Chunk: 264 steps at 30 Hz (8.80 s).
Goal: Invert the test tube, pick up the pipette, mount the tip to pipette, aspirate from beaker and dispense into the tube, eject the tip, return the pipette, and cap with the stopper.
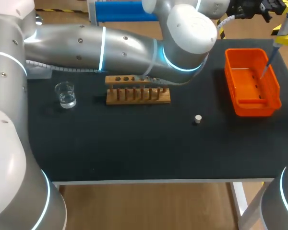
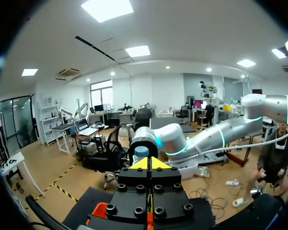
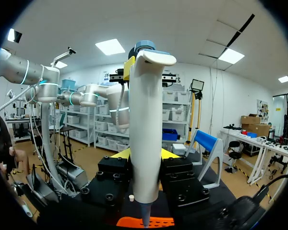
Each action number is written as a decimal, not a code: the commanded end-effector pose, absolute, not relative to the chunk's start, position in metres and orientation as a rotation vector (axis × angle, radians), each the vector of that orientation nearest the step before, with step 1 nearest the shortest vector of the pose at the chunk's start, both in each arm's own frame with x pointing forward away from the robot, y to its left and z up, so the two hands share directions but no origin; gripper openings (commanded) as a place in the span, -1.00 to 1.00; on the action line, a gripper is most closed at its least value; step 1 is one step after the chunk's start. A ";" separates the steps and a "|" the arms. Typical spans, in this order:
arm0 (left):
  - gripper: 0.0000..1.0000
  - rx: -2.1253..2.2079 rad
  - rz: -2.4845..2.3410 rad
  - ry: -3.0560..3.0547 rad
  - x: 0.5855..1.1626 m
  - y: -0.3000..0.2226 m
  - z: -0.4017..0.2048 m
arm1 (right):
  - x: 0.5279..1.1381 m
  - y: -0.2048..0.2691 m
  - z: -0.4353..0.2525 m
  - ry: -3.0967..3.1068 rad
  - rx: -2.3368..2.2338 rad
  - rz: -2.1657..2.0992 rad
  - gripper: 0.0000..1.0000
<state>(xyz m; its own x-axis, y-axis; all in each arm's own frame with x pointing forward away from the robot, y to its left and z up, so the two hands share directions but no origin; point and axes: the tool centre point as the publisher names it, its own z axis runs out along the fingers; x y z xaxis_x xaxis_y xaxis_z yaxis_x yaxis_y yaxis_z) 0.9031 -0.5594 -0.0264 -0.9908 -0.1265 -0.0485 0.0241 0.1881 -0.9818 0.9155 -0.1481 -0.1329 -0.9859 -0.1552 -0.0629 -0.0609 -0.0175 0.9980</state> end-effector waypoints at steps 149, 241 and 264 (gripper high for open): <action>1.00 -0.020 -1.990 2.376 0.887 -0.436 -0.005 | 0.916 -0.149 -0.133 -2.156 0.240 -2.179 -1.00; 1.00 -0.159 -2.085 2.219 0.822 -0.265 -0.112 | 0.916 -0.149 -0.133 -2.156 0.240 -2.179 -1.00; 1.00 -0.159 -2.085 2.219 0.822 -0.265 -0.112 | 0.916 -0.149 -0.133 -2.156 0.240 -2.179 -1.00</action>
<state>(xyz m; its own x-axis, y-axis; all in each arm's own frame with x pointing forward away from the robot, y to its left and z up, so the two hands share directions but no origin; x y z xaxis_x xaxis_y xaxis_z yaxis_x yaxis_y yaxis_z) 0.8226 -0.2637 -0.1112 -0.9908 -0.1355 0.0044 -0.0130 0.0628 -0.9979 0.9151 -0.1482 -0.1331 -0.9859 -0.1549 -0.0633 -0.0614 -0.0172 0.9980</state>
